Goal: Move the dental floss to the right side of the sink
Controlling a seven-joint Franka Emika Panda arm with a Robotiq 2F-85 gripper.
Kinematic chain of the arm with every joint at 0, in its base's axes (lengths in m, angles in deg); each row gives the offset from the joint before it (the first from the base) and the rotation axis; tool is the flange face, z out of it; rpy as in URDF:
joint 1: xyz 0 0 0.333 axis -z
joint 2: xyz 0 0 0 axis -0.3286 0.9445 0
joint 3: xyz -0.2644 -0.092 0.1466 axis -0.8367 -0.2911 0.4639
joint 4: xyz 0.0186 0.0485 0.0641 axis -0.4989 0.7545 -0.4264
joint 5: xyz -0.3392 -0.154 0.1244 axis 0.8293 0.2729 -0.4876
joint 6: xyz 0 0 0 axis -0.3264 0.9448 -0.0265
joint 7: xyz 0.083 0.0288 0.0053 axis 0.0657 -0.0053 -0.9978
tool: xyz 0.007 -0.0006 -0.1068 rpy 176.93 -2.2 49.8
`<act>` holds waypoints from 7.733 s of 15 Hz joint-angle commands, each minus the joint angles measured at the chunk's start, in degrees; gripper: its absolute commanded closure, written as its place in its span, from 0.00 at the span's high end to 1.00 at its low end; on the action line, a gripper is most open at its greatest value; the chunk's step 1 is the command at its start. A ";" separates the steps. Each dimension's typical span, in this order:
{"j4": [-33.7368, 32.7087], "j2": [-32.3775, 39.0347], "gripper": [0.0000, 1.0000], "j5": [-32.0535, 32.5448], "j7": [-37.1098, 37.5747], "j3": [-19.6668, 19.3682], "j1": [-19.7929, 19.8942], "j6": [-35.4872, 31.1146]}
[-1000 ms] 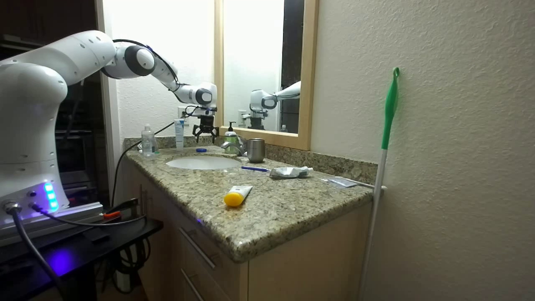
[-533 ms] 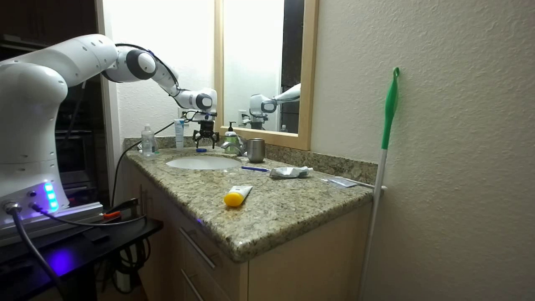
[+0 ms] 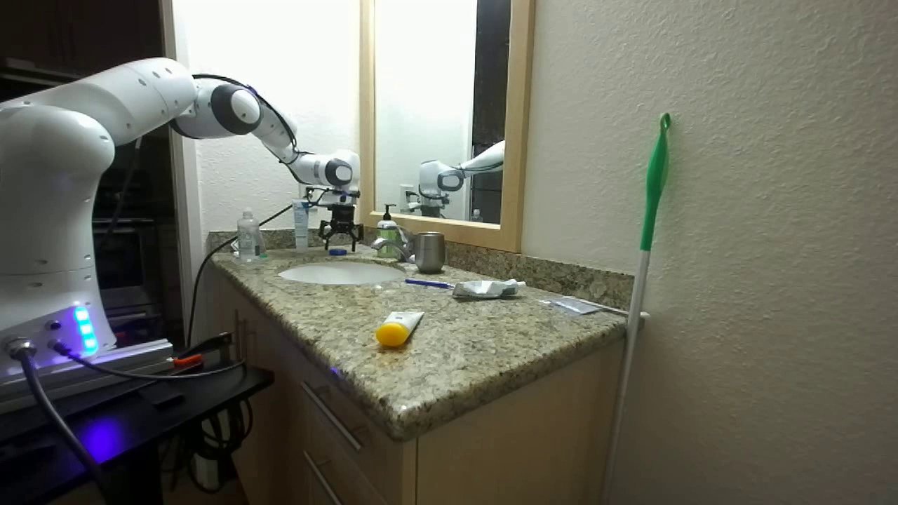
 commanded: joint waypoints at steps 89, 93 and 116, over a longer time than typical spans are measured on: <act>31.13 -24.04 0.20 -4.11 -22.76 -16.75 37.95 -6.30; 32.29 -24.75 0.20 -6.21 -28.90 -17.55 40.48 -3.84; 56.79 -28.88 0.20 -4.00 -35.99 -23.18 24.44 -35.47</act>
